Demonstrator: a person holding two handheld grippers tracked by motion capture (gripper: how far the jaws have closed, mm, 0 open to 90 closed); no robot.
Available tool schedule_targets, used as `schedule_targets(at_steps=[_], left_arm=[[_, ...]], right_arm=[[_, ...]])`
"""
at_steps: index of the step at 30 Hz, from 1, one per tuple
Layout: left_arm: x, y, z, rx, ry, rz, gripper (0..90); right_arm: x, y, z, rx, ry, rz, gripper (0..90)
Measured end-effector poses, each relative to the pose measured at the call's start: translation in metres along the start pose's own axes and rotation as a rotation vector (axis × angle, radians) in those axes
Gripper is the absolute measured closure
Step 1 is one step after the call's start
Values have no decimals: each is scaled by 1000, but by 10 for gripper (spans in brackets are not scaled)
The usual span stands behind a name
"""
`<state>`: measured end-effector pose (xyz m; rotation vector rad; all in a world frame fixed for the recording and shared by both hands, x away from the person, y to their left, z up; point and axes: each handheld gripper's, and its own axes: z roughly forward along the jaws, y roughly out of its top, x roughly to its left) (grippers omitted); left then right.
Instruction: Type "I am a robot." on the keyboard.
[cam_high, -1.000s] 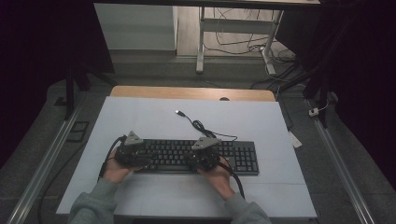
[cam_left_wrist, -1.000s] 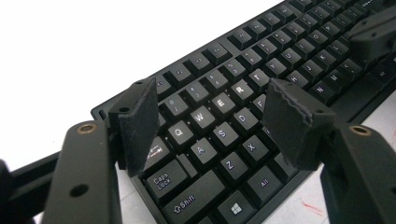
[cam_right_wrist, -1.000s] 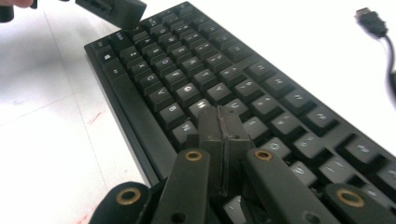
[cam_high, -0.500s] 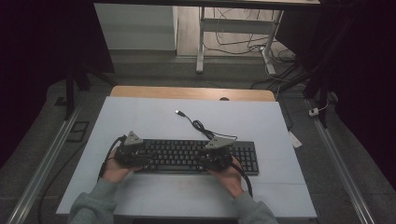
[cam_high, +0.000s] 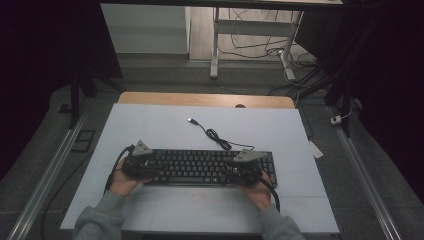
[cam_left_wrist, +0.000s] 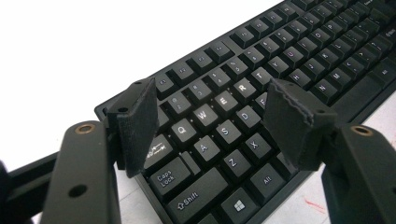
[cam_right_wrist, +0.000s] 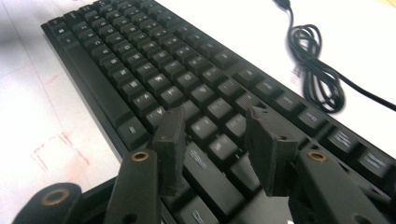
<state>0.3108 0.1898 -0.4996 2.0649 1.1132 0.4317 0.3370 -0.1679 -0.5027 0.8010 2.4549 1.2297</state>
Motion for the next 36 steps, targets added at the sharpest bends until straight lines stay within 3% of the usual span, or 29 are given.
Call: schedule_targets(at_steps=[7,23,36], left_arm=[[0,0,0,1,-2,0,355],[-1,0,0,0,-1,4,354],[-13,4,-2,-4,-22,45,354]], right_arm=[[-6,-5,-7,-4,-14,8,571],[-4,-4,-5,1,-13,-3,565],[-4,-4,-3,3,-11,-11,559]])
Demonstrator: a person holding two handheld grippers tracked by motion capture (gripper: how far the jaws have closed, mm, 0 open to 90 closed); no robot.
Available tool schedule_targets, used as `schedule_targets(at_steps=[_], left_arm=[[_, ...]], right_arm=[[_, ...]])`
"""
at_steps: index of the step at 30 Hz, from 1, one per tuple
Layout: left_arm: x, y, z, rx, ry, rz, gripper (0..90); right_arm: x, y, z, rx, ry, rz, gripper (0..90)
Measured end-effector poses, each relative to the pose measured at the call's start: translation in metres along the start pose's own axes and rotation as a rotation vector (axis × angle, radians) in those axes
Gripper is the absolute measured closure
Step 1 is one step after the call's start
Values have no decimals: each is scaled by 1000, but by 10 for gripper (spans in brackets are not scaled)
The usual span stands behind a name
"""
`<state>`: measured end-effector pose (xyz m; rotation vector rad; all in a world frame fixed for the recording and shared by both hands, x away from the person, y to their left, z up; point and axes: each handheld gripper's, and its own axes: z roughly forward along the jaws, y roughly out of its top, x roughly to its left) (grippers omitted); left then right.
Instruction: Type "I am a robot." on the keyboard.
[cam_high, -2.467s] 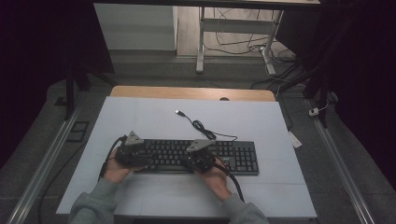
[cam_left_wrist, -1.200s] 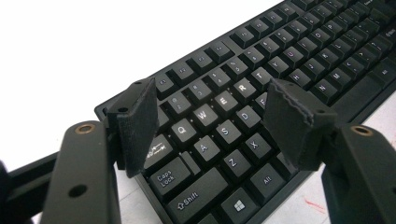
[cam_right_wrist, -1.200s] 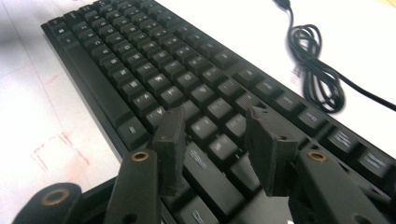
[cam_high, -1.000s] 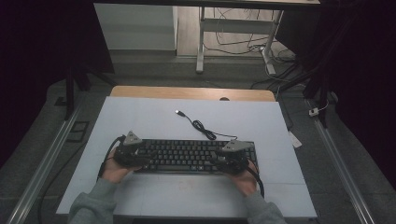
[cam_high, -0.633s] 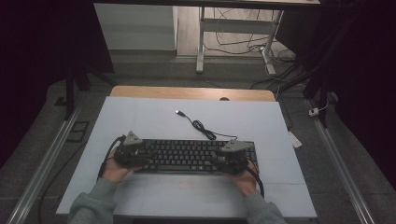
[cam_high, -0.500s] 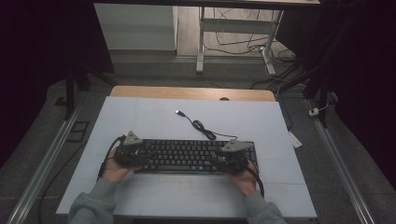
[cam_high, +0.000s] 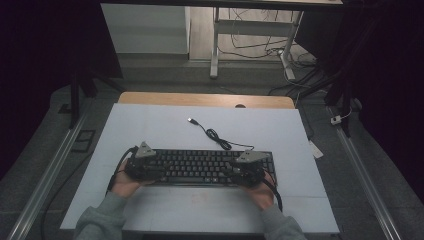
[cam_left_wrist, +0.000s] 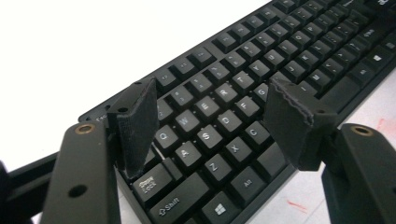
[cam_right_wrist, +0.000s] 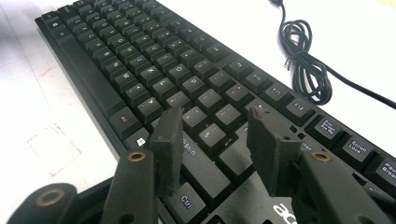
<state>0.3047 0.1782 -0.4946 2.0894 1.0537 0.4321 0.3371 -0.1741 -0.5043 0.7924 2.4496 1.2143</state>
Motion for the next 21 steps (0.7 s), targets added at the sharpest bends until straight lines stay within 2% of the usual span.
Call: schedule_targets(at_steps=[21], left_arm=[[-19,4,3,20,-57,75,378]], right_arm=[[1,-1,3,18,-1,-2,549]])
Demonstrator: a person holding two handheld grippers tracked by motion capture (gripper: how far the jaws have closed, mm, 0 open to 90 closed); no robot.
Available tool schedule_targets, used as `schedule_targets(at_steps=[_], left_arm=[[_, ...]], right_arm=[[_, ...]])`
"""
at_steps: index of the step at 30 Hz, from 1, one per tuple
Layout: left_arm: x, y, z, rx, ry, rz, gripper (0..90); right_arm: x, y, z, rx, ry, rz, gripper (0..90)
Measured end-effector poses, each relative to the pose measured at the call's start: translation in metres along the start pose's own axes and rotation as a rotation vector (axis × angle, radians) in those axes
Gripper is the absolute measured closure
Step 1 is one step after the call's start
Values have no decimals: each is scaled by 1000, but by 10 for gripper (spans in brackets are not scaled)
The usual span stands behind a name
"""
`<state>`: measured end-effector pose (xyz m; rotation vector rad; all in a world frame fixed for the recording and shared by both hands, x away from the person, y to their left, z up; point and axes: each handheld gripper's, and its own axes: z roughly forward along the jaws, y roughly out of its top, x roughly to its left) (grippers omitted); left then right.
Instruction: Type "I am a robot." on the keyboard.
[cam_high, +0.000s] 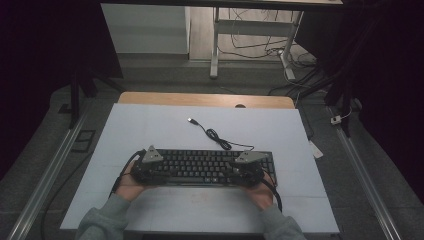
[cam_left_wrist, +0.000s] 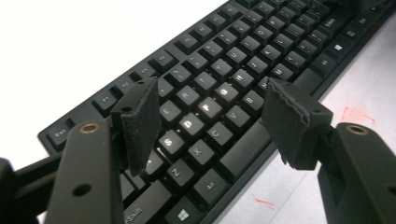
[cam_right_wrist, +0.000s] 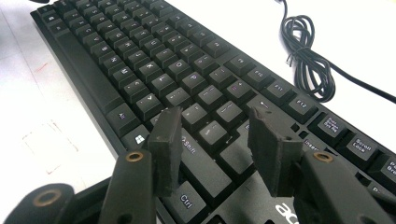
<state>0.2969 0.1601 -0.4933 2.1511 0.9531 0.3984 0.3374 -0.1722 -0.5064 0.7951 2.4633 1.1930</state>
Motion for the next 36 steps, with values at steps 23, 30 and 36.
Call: schedule_targets(at_steps=[23,30,36], left_arm=[[-21,1,13,46,-128,87,888],[-24,0,18,64,-137,102,893],[-25,-1,23,75,-129,101,892]], right_arm=[[0,-1,2,8,-4,-3,545],[0,-1,2,12,-4,-6,544],[0,-1,3,14,-4,-7,542]])
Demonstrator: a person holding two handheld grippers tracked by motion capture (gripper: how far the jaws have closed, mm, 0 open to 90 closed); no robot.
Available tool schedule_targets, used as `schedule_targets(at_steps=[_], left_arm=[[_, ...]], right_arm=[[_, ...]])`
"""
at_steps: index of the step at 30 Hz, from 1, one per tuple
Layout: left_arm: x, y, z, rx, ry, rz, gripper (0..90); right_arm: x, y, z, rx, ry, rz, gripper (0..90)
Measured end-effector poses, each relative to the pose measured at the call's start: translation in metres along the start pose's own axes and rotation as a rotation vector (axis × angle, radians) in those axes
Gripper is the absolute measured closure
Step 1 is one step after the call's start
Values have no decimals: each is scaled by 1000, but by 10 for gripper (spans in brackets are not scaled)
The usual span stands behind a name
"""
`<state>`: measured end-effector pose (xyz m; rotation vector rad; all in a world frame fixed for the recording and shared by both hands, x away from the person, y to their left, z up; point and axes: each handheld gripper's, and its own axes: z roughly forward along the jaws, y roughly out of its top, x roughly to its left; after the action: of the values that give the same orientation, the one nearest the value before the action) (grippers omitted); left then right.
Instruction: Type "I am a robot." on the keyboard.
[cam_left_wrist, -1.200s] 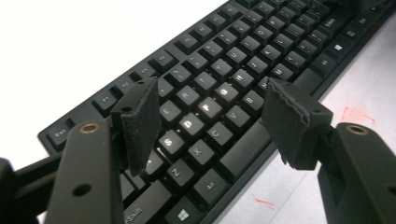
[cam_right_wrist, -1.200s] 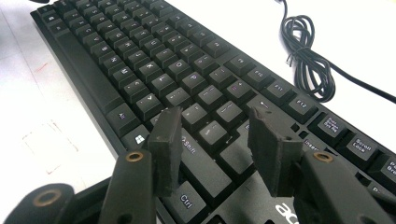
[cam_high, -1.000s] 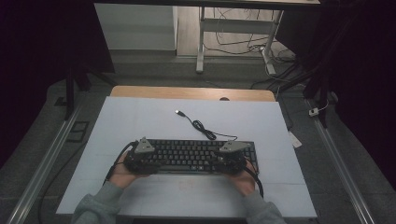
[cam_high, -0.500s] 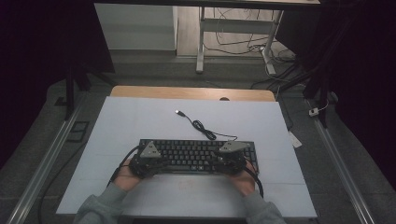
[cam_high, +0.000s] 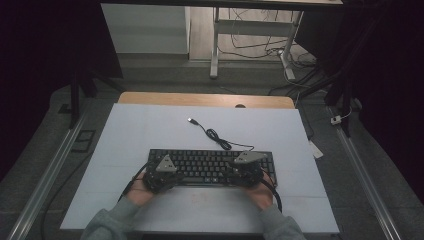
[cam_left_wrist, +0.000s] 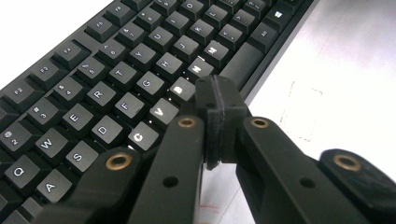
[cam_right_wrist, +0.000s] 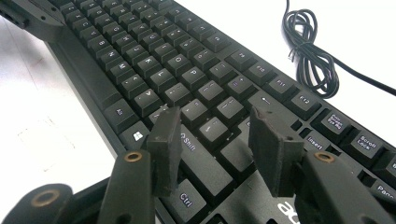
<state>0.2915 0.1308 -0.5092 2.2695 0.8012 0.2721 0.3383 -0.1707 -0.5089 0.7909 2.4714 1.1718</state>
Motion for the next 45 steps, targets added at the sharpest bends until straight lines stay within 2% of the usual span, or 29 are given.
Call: schedule_targets(at_steps=[16,25,31,37,41,45], left_arm=[[1,-2,9,30,22,-1,891],[1,-3,10,24,25,-4,892],[-1,-2,13,33,38,15,892],[0,-2,8,4,37,4,892],[4,-2,0,-43,34,-31,892],[10,-3,-5,-69,39,-63,891]], right_arm=[[0,0,0,3,0,0,540],[0,0,0,3,-4,0,540],[1,0,1,5,-2,2,539],[0,0,0,3,-4,0,538],[0,0,1,4,-5,1,538],[0,0,1,6,-4,1,537]])
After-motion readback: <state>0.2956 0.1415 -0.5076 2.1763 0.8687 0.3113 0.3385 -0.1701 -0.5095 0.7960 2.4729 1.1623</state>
